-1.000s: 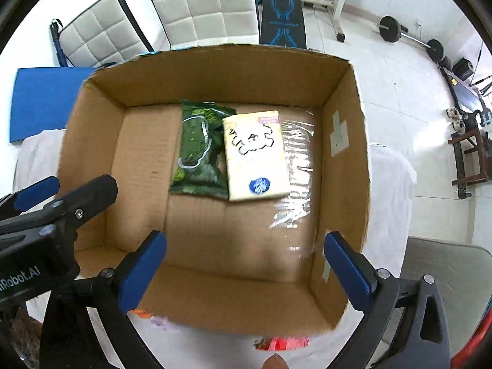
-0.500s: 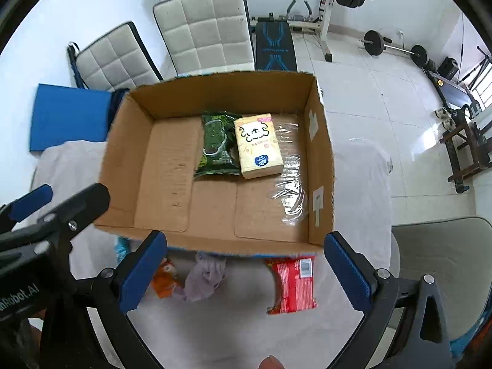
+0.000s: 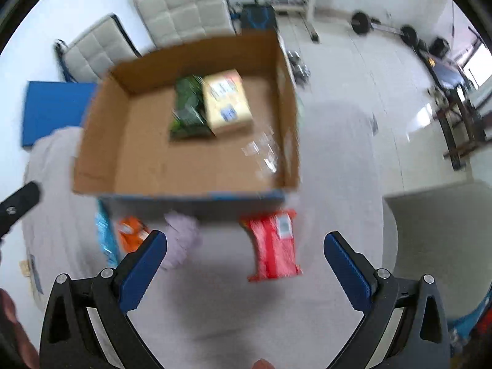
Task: Organize soft objects
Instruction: 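Grasp the orange snack bag with the left tool while the right tool grasps the red snack bag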
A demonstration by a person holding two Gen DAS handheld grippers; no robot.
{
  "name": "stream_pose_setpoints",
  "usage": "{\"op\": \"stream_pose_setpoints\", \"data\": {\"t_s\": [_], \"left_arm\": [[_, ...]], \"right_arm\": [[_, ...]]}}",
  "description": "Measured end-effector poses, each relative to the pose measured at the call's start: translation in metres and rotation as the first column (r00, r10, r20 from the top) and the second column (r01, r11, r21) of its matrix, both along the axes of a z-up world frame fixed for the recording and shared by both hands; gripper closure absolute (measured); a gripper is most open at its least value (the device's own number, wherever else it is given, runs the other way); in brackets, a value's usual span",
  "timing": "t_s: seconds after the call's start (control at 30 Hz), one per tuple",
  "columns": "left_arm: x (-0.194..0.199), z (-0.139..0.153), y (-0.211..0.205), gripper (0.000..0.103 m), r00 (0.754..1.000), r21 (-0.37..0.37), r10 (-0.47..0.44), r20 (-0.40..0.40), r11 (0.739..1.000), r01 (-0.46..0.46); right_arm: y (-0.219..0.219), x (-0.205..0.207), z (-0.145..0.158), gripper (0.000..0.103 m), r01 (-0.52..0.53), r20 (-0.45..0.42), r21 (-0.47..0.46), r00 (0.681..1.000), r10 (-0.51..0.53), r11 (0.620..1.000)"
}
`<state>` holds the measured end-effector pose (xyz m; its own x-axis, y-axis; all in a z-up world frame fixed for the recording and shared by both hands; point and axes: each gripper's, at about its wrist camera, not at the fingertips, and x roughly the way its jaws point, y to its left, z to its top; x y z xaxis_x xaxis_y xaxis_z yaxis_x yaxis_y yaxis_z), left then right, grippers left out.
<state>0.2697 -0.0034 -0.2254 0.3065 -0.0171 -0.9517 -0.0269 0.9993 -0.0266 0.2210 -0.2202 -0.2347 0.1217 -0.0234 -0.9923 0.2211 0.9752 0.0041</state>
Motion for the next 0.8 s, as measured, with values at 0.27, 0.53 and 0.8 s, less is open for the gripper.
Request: {"op": "stream_pose_setpoints", "data": {"t_s": [0.27,0.53,0.8], "left_arm": [[-0.021,-0.103,0.051,0.000,0.962,0.034,0.132,-0.241,0.991,-0.128],[-0.025,-0.147,0.094,0.000,0.921,0.024,0.226,-0.317,0.973,-0.230],[-0.026,-0.145,0.075,0.000,0.942,-0.041,0.167,-0.292,0.982,-0.187]], "right_arm": [[-0.019,-0.009,-0.097,0.000,0.047,-0.156,-0.047,0.986,-0.054,0.998],[-0.020,-0.013,-0.143,0.017,0.078,-0.223,-0.022,0.971,-0.081,0.997],[-0.014,-0.029,-0.146,0.050,0.054,-0.251,-0.037,0.966,-0.061,0.998]]}}
